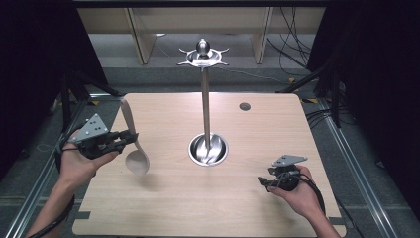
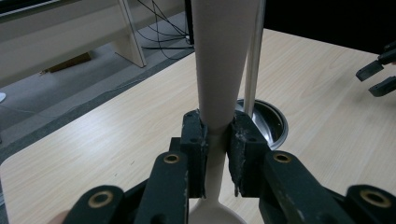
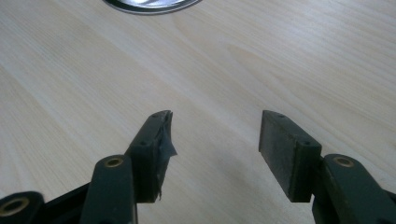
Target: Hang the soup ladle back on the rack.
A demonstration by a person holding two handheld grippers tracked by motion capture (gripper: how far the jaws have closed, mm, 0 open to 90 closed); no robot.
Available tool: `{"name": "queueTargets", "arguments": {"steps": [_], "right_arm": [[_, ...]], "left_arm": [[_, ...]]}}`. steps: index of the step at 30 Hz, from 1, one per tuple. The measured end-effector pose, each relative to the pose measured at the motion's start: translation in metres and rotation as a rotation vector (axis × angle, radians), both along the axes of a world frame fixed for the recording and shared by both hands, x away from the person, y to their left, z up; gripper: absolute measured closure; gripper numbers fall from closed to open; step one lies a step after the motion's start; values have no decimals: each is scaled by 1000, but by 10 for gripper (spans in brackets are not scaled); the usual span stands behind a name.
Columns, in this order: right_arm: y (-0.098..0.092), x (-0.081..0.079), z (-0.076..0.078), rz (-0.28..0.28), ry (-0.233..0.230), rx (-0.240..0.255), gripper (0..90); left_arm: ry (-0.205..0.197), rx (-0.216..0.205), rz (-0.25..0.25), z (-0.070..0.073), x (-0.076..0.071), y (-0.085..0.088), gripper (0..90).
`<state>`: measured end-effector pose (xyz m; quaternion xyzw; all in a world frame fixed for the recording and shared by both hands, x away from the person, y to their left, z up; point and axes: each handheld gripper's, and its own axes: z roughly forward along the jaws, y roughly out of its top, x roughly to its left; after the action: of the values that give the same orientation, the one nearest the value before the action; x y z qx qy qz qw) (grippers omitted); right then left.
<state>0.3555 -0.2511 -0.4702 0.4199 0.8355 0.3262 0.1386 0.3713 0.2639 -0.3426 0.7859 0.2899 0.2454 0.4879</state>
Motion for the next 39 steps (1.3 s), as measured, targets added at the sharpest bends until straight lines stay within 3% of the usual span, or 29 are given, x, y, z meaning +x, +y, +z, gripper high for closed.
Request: {"name": "queueTargets", "arguments": {"steps": [9, 15, 18, 25, 36, 39], "right_arm": [[1, 0, 1, 0, 1, -9, 446], [1, -1, 2, -4, 16, -7, 446], [1, -1, 1, 5, -2, -12, 446], [2, -2, 2, 4, 1, -11, 446], [2, -2, 2, -2, 16, -3, 446], [2, -2, 1, 6, 2, -11, 446]], "left_arm": [[21, -23, -53, 10, 11, -4, 765], [28, -11, -99, 16, 20, -12, 765], [28, -1, -105, 18, 22, -14, 765], [12, -11, -132, 26, 27, -21, 765], [18, -12, -150, 31, 34, -27, 765], [17, -5, -160, 34, 36, -30, 765]]}}
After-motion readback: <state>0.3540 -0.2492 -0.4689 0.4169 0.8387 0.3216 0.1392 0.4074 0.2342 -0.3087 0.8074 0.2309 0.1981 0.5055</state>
